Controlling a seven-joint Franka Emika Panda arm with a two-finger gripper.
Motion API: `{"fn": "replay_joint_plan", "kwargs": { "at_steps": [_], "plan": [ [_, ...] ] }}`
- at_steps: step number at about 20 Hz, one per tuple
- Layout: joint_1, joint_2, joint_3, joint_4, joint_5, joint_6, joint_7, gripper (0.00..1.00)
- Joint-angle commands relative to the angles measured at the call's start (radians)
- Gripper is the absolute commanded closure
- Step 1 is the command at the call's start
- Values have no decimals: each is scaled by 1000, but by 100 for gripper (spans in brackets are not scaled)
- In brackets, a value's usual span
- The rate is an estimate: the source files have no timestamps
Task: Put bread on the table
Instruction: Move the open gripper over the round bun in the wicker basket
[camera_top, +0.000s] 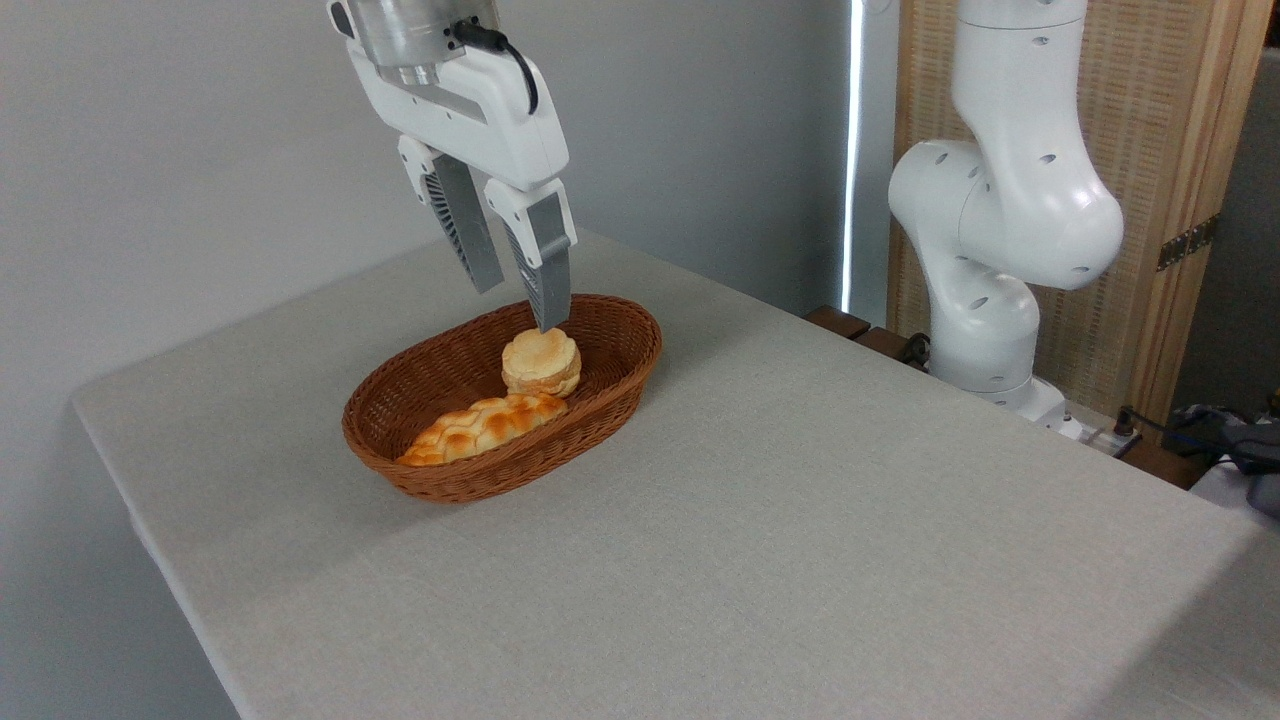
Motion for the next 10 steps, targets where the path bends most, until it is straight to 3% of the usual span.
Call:
{"fn": "replay_joint_plan", "kwargs": {
  "at_steps": [1, 5, 8, 10],
  "plan": [
    [-16, -24, 0, -60, -9, 24, -7, 0],
    [-81, -65, -26, -187, -24, 122, -9, 0],
    [-82, -167, -52, -363, -114, 306, -7, 0],
    [-88, -211, -69, -440, -134, 378, -7, 0]
  ]
}}
